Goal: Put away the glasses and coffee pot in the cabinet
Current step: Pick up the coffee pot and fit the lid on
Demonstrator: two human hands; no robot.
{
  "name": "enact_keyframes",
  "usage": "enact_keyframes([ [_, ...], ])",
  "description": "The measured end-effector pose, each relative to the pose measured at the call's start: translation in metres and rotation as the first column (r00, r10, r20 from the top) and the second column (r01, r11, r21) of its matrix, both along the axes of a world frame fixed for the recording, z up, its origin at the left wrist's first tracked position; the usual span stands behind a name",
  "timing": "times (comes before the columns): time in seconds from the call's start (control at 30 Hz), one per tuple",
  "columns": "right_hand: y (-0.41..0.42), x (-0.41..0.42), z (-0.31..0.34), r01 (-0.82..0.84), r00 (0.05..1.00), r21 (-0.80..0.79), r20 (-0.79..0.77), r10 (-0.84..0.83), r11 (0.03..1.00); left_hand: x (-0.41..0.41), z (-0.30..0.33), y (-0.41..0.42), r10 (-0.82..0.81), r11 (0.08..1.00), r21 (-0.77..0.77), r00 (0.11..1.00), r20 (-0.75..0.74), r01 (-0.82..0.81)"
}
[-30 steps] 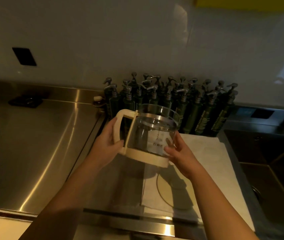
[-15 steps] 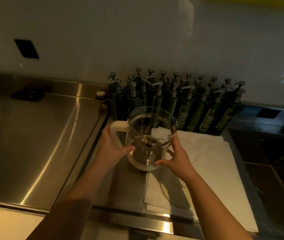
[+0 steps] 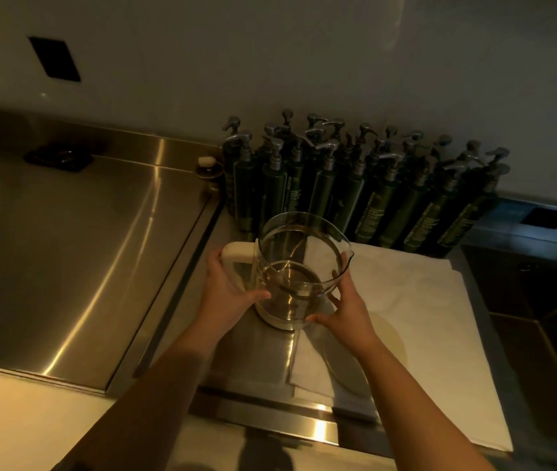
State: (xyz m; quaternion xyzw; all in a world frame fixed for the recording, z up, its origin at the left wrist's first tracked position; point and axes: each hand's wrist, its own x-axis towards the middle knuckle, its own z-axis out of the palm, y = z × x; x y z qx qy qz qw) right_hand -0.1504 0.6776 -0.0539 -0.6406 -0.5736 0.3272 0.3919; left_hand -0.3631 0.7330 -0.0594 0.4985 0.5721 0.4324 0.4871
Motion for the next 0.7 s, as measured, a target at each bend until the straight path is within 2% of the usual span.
enact_keyframes([
  [0.2,-0.001,-0.002,-0.003,-0.004,1.0,0.003,-0.002,0.004,1.0,-0.006,-0.012,0.0,-0.025,0.999,-0.028,1.0,0.011,0.025],
  [0.5,-0.002,-0.004,-0.007,-0.036,0.998,0.0,0.054,0.036,0.999,-0.014,-0.016,-0.007,-0.067,0.998,0.012,0.995,-0.076,0.069],
  [0.6,-0.007,0.005,-0.013,0.002,0.989,-0.015,0.146,0.0,1.0,-0.012,-0.007,-0.008,-0.072,0.994,0.069,0.976,-0.208,0.088],
  [0.7,-0.019,0.016,-0.018,0.106,0.954,-0.095,0.292,-0.074,0.99,-0.012,0.004,-0.006,-0.073,0.976,0.151,0.886,-0.458,0.158],
])
